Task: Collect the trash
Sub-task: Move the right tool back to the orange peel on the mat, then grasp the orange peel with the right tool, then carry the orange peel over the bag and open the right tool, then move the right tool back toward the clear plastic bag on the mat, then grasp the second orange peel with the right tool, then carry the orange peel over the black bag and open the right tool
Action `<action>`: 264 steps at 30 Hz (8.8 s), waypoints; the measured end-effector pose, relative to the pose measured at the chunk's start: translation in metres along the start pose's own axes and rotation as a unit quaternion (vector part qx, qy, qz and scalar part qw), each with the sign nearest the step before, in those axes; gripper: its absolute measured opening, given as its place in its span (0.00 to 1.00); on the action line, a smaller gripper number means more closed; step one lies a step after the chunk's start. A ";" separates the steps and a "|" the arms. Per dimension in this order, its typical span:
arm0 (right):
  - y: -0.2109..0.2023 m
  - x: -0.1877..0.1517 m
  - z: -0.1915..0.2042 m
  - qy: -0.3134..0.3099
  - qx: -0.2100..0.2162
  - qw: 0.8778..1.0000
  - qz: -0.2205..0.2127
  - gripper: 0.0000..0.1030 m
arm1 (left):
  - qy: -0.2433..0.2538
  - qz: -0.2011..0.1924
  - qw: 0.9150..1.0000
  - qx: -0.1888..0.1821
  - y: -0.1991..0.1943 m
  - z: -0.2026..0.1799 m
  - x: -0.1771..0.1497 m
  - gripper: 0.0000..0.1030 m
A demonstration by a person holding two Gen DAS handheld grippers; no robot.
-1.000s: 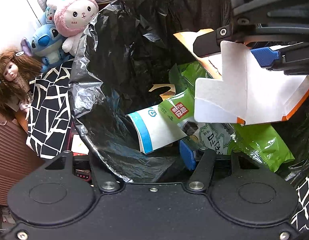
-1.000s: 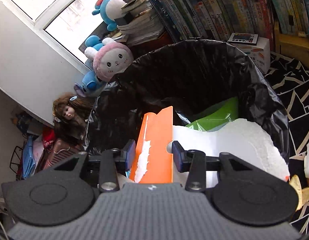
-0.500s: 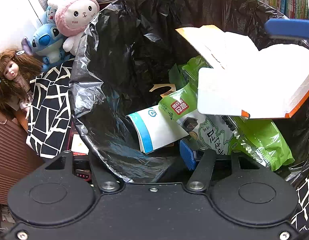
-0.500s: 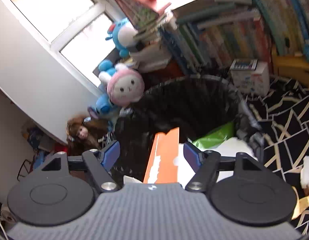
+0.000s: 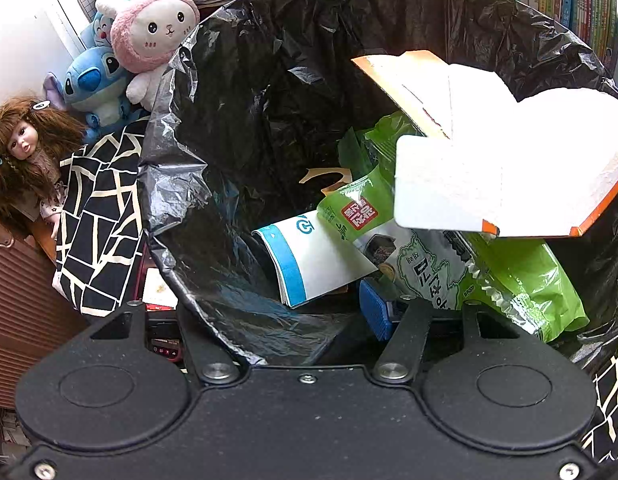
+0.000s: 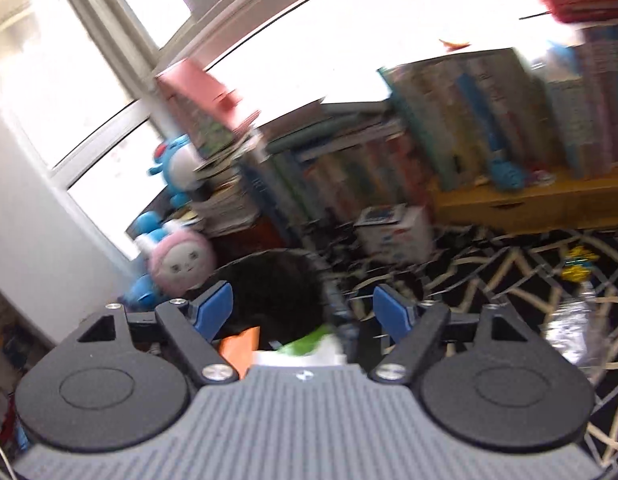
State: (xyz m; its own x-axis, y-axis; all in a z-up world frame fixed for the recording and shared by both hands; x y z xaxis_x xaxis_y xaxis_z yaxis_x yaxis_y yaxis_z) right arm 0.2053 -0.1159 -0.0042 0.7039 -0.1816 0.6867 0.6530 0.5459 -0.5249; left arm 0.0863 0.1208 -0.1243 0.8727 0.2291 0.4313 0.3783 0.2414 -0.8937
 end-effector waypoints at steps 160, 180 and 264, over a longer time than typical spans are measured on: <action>0.004 -0.016 -0.004 -0.107 -0.046 0.993 -0.022 0.57 | -0.014 -0.002 1.000 0.014 -0.001 0.001 0.001 0.56; 0.015 -0.115 -0.156 -0.027 -0.281 0.959 0.031 0.93 | -0.004 -0.003 1.000 0.028 -0.002 -0.005 0.001 0.56; -0.028 -0.028 0.014 -0.159 -0.008 0.983 -0.096 0.36 | 0.005 -0.004 0.999 0.039 -0.003 -0.007 0.001 0.58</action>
State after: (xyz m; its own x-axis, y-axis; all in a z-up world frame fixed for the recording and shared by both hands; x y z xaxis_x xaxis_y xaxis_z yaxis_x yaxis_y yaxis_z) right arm 0.1631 -0.1144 -0.0012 0.4458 -0.0136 0.8950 0.7717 0.5125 -0.3766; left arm 0.0883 0.1134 -0.1225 0.8729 0.2180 0.4364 0.3602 0.3154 -0.8780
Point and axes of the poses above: each gripper's, at about its wrist camera, not at the fingertips, and y roughly the way its jaws point, z to its left, x to its top, the point moved 5 cm from there along y, roughly the way its jaws point, and after that the axes turned 1 degree about z, right-handed, at the moved point
